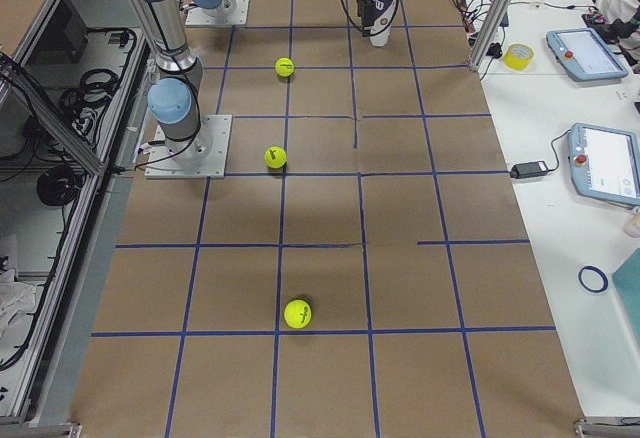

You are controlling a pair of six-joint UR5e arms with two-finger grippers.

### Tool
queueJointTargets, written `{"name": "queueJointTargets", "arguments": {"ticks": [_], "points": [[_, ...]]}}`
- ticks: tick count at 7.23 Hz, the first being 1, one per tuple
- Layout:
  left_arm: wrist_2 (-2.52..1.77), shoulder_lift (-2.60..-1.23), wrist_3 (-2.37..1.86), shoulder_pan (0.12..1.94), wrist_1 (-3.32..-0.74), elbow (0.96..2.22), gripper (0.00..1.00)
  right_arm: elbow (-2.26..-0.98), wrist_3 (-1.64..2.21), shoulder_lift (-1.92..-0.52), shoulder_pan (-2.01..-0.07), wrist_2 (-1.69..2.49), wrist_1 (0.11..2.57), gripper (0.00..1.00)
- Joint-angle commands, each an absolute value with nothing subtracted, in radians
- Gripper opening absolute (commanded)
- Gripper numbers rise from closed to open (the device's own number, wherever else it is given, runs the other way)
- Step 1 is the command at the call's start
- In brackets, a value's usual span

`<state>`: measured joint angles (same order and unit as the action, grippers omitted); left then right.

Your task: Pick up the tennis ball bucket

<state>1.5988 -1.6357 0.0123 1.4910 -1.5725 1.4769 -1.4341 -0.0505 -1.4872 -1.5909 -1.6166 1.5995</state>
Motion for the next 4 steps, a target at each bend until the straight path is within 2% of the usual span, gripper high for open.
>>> {"name": "queueJointTargets", "arguments": {"ticks": [1,4], "points": [[1.555,-1.600,0.015,1.491,-1.533,1.543,1.00,-1.434,-0.049,-1.473,-1.586,-1.614,1.600,1.00],[1.563,-1.580,0.014,1.491,-1.508,1.560,1.00,-1.434,-0.044,-1.477,-1.585,-1.620,1.597,1.00]]}}
